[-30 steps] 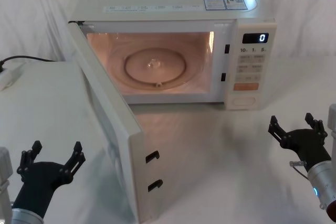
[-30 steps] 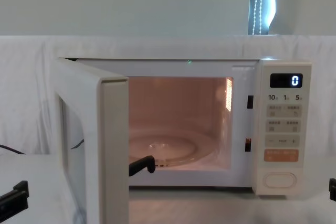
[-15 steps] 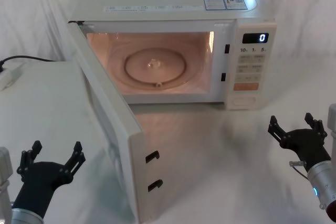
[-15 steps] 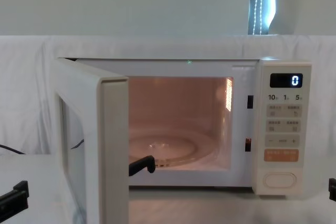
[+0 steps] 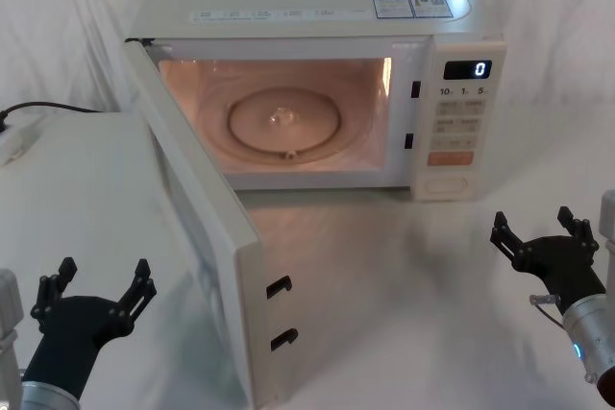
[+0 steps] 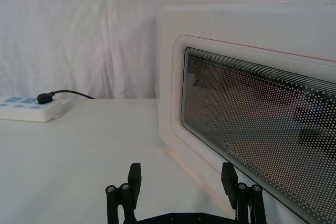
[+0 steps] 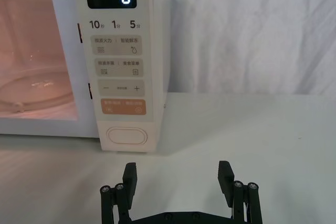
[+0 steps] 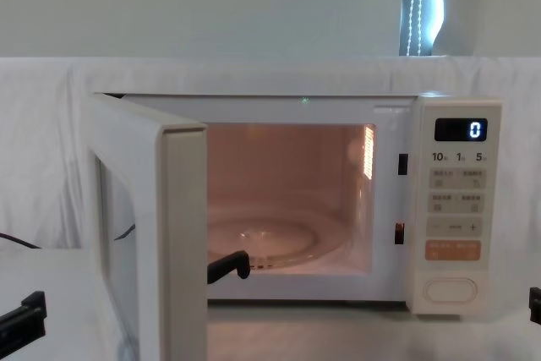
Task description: Press the button to open the microwave door with one hand; close the microwave door with the other hand.
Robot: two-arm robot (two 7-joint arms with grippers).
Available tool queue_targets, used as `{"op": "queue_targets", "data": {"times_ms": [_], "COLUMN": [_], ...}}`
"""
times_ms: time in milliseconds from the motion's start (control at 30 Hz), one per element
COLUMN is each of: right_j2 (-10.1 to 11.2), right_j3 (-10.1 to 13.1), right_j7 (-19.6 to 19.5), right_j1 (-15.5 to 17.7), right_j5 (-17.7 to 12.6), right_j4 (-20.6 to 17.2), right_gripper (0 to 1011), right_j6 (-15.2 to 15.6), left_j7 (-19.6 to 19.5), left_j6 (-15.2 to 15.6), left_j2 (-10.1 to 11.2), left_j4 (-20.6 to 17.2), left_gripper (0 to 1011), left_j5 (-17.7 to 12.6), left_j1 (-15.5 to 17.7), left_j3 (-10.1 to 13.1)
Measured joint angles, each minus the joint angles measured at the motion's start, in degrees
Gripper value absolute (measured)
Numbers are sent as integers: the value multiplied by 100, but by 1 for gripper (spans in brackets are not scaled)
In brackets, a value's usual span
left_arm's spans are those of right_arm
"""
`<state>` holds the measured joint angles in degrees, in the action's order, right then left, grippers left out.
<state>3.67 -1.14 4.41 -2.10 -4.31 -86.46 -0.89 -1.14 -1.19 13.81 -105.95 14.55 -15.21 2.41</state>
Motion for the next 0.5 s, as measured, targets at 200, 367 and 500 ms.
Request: {"op": "queue_targets", "data": {"times_ms": [200,367,500], "right_j2": [0,0,0], "right_j3": [0,0,0], "right_j7": [0,0,0], "right_j1": [0,0,0], "right_j5": [0,0,0], "right_j4": [0,0,0], "right_gripper": [1002,1002,1002], "right_j6": [0,0,0], "left_j7": [0,0,0], "left_j6": [0,0,0], "left_j2": [0,0,0], "left_j4": [0,0,0], "left_gripper": [1001,1001,1001], "left_j5": [0,0,0], "left_j1": [0,0,0], "left_j3": [0,0,0]}}
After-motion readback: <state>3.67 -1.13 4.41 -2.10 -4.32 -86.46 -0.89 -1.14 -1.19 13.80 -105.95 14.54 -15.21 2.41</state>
